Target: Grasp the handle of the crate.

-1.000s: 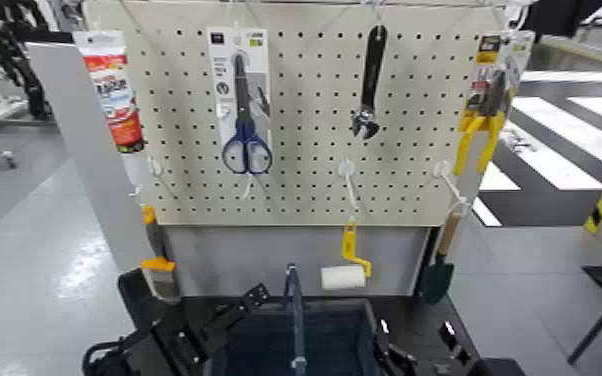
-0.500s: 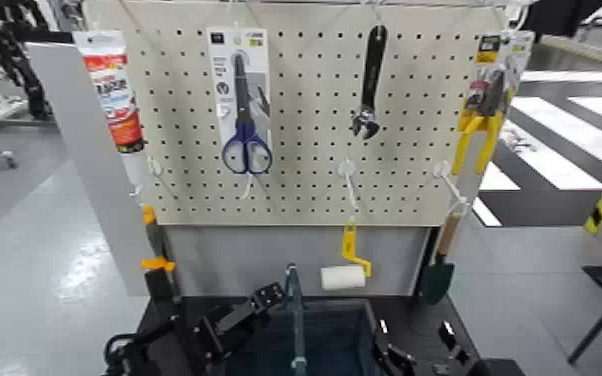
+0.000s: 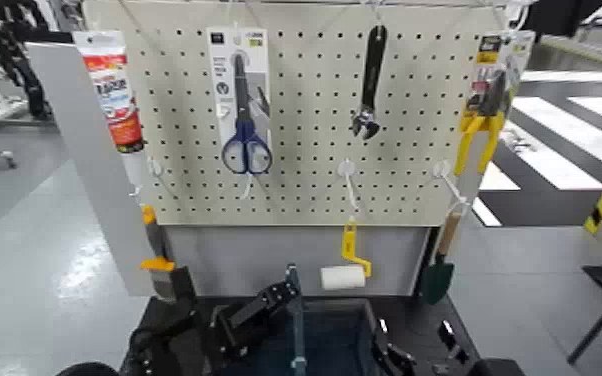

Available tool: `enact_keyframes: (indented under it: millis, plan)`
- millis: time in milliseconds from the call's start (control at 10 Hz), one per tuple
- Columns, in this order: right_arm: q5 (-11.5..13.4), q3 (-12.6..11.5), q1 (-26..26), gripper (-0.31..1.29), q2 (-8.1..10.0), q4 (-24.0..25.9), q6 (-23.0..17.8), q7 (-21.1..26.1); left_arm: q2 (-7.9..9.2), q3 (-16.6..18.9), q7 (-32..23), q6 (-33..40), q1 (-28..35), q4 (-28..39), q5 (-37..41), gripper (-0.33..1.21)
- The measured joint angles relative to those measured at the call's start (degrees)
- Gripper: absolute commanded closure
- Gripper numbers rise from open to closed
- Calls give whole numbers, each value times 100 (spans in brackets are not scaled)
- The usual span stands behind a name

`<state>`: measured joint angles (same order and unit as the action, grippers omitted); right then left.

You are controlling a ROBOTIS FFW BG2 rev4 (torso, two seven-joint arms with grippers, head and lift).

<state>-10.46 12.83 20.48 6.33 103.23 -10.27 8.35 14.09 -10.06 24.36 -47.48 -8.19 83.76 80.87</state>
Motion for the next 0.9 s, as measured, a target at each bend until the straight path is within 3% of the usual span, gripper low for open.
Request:
enact_keyframes:
  millis: [300,400,500,600,800,900]
  plan:
    - [-14,9,-18,15,16,-4,-13,-9,16,-156,129,-117,-206,-360,285,25]
    - [-21,9,-23,15,17,-11,-24,-13,23,-211,153,-155,-249,-456,370,43]
    - [-28,15,-25,15,21,-18,-34,-17,33,-270,188,-176,-284,-543,461,80]
    - [-36,17,-30,15,25,-25,-43,-18,42,-323,210,-192,-312,-604,530,99]
    - [-52,25,-44,15,40,-38,-53,-18,50,-379,225,-228,-338,-672,581,119]
    - [-59,26,-49,15,43,-40,-53,-18,50,-409,235,-245,-338,-708,610,118]
